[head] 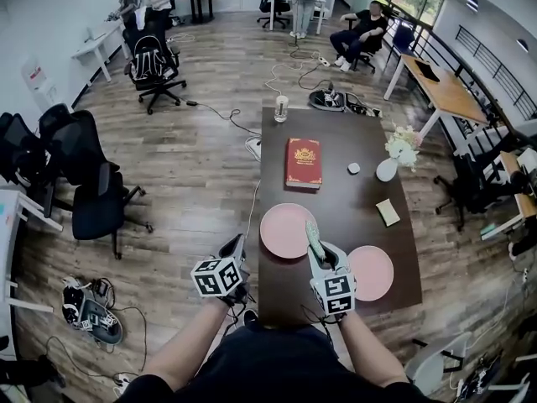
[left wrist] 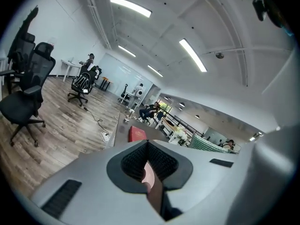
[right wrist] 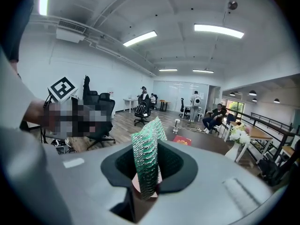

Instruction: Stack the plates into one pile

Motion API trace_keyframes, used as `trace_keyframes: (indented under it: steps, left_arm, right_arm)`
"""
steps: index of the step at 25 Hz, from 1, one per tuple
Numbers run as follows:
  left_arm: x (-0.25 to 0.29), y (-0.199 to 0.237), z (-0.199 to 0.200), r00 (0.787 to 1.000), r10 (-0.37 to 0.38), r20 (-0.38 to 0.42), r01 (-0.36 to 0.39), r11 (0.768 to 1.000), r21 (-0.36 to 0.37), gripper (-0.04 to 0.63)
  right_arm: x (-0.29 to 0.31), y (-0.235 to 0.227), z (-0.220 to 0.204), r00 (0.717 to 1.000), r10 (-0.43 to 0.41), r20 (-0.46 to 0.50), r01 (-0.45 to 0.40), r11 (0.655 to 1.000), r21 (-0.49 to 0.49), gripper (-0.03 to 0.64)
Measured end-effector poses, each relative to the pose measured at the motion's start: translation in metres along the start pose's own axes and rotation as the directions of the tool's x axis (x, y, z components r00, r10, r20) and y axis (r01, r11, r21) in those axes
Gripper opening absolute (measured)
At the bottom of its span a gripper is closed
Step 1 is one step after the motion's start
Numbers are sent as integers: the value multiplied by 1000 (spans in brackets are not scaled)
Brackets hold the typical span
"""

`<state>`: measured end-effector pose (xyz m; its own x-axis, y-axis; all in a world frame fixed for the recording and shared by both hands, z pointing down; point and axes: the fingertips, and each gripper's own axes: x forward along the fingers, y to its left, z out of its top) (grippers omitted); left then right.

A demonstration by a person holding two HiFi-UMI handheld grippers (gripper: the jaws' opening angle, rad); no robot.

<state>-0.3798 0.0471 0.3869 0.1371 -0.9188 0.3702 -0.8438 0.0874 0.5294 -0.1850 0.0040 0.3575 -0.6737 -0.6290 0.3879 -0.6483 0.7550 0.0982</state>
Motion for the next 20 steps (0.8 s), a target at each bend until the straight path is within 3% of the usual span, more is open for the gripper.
trace_keyframes:
  steps: [9,15,20]
  left_arm:
    - [47,10,-36,999,-11,-50,1,983,-183,45]
    - [87,21,-69,995,-32,-92,0,944,-330,84]
    - [115,46,-100,990,-9,-143,-55,896,-440,104]
  right_arm:
    - [17,-24,-14,999,32,-20,-32,999,10,86]
    - [23,-41,-39,997,38,-70,-35,998,42,86]
    - [28,-47,-56,993,51,-108,-44,997,61,86]
